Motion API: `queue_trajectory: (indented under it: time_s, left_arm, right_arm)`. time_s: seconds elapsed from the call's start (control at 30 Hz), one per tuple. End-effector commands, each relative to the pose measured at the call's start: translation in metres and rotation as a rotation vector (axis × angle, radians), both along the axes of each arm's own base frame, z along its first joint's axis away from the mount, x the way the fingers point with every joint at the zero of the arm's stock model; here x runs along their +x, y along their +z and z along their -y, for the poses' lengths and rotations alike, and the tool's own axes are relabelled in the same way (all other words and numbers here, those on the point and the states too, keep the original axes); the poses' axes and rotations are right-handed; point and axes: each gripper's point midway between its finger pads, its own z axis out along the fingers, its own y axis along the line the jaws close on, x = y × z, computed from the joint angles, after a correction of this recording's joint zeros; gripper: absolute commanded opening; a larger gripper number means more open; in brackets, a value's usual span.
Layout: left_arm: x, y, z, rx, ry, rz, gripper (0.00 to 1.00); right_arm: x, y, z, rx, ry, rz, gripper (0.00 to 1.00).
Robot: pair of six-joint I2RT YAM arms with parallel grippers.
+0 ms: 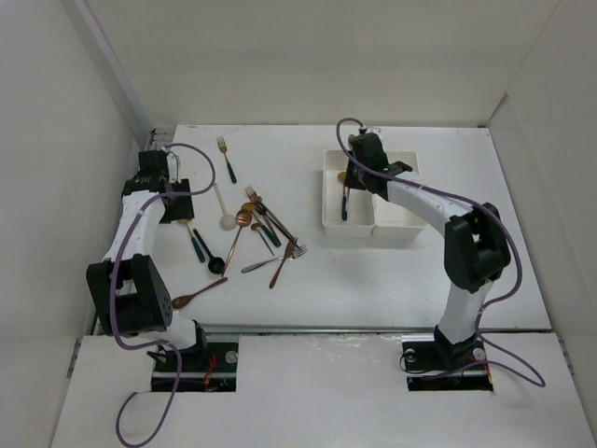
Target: Sort the eating utensils into containers
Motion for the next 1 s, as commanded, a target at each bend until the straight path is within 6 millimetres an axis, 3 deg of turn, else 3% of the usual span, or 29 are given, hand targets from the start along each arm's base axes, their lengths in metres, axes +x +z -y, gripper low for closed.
queue_trajectory:
  time_s: [0.0,0.27,0.37,0.4,0.47,0.63,0.73,0.97]
  left_arm:
    - [-0.010,-0.006,0.003,-0.009,-0.054,-0.034,0.50]
    - [-0.024,-0.057,-0.009,-0.029,-0.034,-0.232,0.48]
    - [-0.026,-0.066,-0.009,-0.073,-0.038,-0.263,0.55]
    - [-0.029,-0.071,-0.009,-0.076,-0.046,-0.288,0.56]
    - [-0.032,-0.074,-0.007,-0.103,-0.053,-0.306,0.58]
    - [-0.046,-0.089,0.002,-0.151,-0.082,-0.375,0.52]
    - [-0.044,-0.098,0.007,-0.188,-0.091,-0.398,0.46]
    - [-0.028,-0.094,0.015,-0.248,-0.103,-0.378,0.41]
  right_arm:
    - [-0.001,-0.024,-0.004,-0.043,-0.004,-0.037,0.00]
    - [0.000,-0.057,-0.001,-0.080,-0.037,-0.122,0.01]
    - [0.001,-0.061,-0.004,-0.093,-0.023,-0.147,0.17]
    - [0.002,-0.063,-0.004,-0.103,-0.016,-0.153,0.33]
    - [0.002,-0.063,-0.004,-0.103,-0.016,-0.153,0.46]
    - [0.003,-0.020,-0.014,-0.055,0.020,-0.065,0.63]
    - [0.007,0.012,-0.019,-0.047,0.036,0.002,0.63]
    - [0.006,0.042,-0.017,-0.056,0.039,0.068,0.63]
